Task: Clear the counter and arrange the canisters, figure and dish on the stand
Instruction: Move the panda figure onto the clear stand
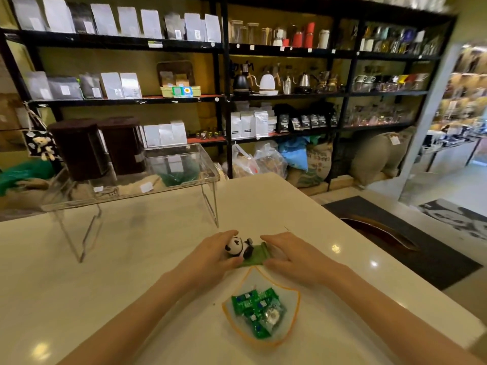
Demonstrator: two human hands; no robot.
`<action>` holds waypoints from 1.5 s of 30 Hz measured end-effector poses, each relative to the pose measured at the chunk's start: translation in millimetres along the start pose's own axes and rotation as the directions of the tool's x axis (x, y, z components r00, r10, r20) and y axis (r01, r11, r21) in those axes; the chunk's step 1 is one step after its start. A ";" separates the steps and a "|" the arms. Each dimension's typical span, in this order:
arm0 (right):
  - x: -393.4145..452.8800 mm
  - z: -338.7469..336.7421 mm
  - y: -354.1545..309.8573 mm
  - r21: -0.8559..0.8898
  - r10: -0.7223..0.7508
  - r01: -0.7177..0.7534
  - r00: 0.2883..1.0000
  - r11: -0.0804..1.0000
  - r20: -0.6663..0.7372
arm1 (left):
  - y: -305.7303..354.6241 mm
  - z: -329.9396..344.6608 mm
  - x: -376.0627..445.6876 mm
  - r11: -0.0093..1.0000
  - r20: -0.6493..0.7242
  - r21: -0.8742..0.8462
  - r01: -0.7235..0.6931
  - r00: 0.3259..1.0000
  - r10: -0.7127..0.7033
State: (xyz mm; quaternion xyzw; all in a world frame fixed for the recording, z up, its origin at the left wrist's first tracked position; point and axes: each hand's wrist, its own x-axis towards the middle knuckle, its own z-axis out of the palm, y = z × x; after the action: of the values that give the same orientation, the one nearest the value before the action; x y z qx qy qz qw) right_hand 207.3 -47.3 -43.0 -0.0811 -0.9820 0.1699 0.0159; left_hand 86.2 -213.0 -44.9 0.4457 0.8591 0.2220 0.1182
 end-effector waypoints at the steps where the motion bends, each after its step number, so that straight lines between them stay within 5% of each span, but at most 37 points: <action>1: -0.5 0.5 -0.8 0.011 -0.011 0.011 1.000 1.000 0.001 | 0.2 0.4 0.5 1.000 -0.017 -0.022 0.003 1.000 -0.003; 14: 8.7 -16.7 2.7 0.153 0.011 -0.009 1.000 0.988 -0.014 | 3.1 -13.9 3.7 0.994 -0.126 -0.096 -0.058 0.991 0.046; 24: 28.3 -84.7 -22.7 0.283 -0.063 0.104 0.987 0.953 -0.148 | 32.9 -97.7 0.3 0.990 -0.268 -0.056 -0.131 0.957 0.112; 31: 72.0 -122.4 -56.1 0.239 -0.140 0.210 0.949 0.948 -0.281 | 25.8 -159.1 10.9 0.983 -0.453 -0.099 -0.152 0.887 0.091; 39: 143.5 -136.6 -88.1 0.195 -0.177 0.269 0.903 0.943 -0.392 | -8.3 -191.6 46.9 0.969 -0.680 -0.180 -0.170 0.733 0.003; 45: 199.8 -134.2 -84.3 0.113 -0.218 0.276 0.904 0.955 -0.368 | -40.8 -200.1 83.6 0.983 -0.668 -0.171 -0.062 0.741 -0.070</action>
State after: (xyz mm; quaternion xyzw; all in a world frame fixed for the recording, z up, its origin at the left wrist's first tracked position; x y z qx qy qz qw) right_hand 5.1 -48.3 112.5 0.0167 -0.9484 0.2288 0.2191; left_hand -71.2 -220.4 109.6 0.3213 0.8209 0.4449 -0.1582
